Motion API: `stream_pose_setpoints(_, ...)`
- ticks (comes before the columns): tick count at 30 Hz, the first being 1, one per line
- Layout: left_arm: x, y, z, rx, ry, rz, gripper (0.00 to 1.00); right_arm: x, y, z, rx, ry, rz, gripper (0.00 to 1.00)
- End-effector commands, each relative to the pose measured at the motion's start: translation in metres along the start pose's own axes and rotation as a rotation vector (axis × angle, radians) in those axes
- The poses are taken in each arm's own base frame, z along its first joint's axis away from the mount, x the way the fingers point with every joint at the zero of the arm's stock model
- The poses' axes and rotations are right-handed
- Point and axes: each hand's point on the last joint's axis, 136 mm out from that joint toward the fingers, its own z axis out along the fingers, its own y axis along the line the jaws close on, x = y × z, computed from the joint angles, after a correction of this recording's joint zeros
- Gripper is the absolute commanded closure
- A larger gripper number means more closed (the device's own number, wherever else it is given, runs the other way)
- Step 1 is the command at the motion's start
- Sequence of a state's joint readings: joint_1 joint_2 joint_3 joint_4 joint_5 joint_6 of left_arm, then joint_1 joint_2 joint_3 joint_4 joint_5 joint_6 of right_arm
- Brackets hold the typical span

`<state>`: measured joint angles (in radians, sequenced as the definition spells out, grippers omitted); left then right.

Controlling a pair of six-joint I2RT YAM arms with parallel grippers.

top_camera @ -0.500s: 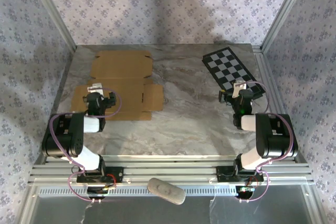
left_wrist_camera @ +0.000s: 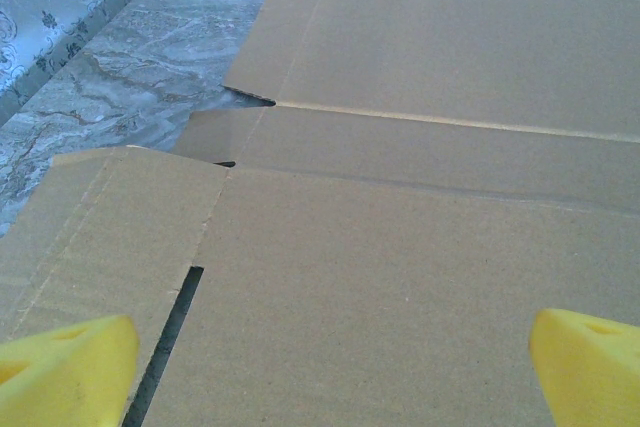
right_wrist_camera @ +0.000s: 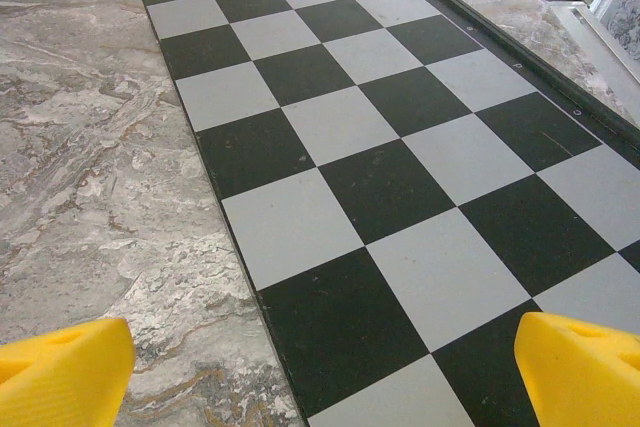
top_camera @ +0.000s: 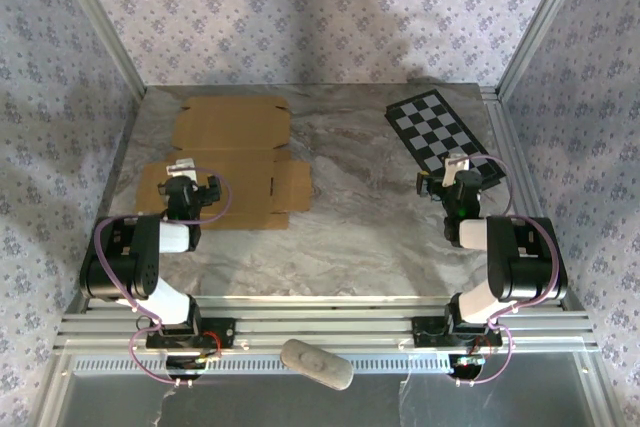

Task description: Fold the paper box

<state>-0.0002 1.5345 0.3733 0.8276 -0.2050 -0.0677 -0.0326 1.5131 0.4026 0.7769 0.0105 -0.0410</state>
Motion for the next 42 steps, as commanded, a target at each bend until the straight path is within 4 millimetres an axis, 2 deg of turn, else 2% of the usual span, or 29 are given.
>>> stream_pose_setpoints(1,-0.016,-0.003,0.002,0.013,-0.044,-0.002,0.00,0.002,-0.001,0.000,0.002,0.000,0.012,0.00)
stream_pose_setpoints(14,-0.016,-0.004,0.002,0.013,-0.045,-0.001,0.00,0.001,-0.001,0.000,0.005,-0.003,0.012,0.00)
stream_pose_setpoints(17,-0.015,-0.004,0.002,0.013,-0.043,-0.001,0.00,-0.008,-0.008,-0.009,0.052,-0.026,0.024,0.00)
stream_pose_setpoints(20,-0.015,-0.004,0.002,0.014,-0.043,-0.002,0.00,-0.035,-0.018,-0.035,0.120,-0.070,0.028,0.00)
stream_pose_setpoints(23,-0.017,-0.004,0.001,0.013,-0.049,0.000,0.00,-0.090,-0.016,-0.070,0.162,-0.207,0.040,0.00)
stream_pose_setpoints(25,-0.027,-0.010,-0.008,-0.017,-0.054,0.055,0.00,-0.139,-0.006,-0.095,0.134,-0.268,0.036,0.00)
stream_pose_setpoints(26,-0.038,-0.012,-0.015,-0.050,-0.053,0.087,0.00,-0.163,-0.002,-0.108,0.135,-0.296,0.035,0.00)
stream_pose_setpoints(27,-0.056,-0.014,-0.025,-0.080,-0.062,0.107,0.00,-0.194,0.000,-0.126,0.146,-0.341,0.047,0.00)
stream_pose_setpoints(28,-0.081,-0.011,-0.035,-0.121,-0.105,0.057,0.00,-0.224,-0.002,-0.145,0.172,-0.373,0.093,0.00)
stream_pose_setpoints(29,-0.099,-0.011,-0.044,-0.132,-0.137,0.010,0.00,-0.247,-0.003,-0.160,0.182,-0.379,0.168,0.00)
stream_pose_setpoints(30,-0.126,-0.007,-0.054,-0.161,-0.180,-0.071,0.00,-0.264,-0.004,-0.172,0.167,-0.345,0.258,0.00)
stream_pose_setpoints(31,-0.147,0.001,-0.061,-0.205,-0.181,-0.192,0.00,-0.270,-0.008,-0.177,0.162,-0.267,0.366,0.00)
stream_pose_setpoints(32,-0.151,0.010,-0.066,-0.239,-0.103,-0.298,0.00,-0.270,-0.017,-0.182,0.189,-0.198,0.481,0.00)
stream_pose_setpoints(33,-0.152,0.019,-0.075,-0.258,0.027,-0.474,0.00,-0.250,-0.031,-0.186,0.293,-0.101,0.655,0.00)
stream_pose_setpoints(34,-0.146,0.031,-0.087,-0.329,0.128,-0.661,0.00,-0.242,-0.027,-0.177,0.251,-0.033,0.739,0.00)
stream_pose_setpoints(35,-0.143,0.031,-0.084,-0.303,0.184,-0.739,0.00,-0.256,-0.019,-0.166,0.134,-0.045,0.729,0.00)
stream_pose_setpoints(36,-0.148,0.012,-0.071,-0.147,0.231,-0.779,0.06,-0.265,0.000,-0.153,0.003,-0.038,0.706,0.00)
stream_pose_setpoints(37,-0.150,-0.002,-0.066,-0.068,0.270,-0.822,0.12,-0.266,0.014,-0.146,-0.035,-0.010,0.684,0.00)
stream_pose_setpoints(39,-0.135,-0.021,-0.065,-0.043,0.395,-0.854,0.16,-0.256,0.043,-0.133,-0.042,0.081,0.620,0.01)
stream_pose_setpoints(41,-0.112,-0.044,-0.062,0.005,0.563,-0.810,0.27,-0.237,0.089,-0.114,-0.142,0.223,0.559,0.08)
stream_pose_setpoints(42,-0.094,-0.053,-0.065,0.004,0.664,-0.758,0.32,-0.221,0.115,-0.105,-0.196,0.313,0.545,0.11)
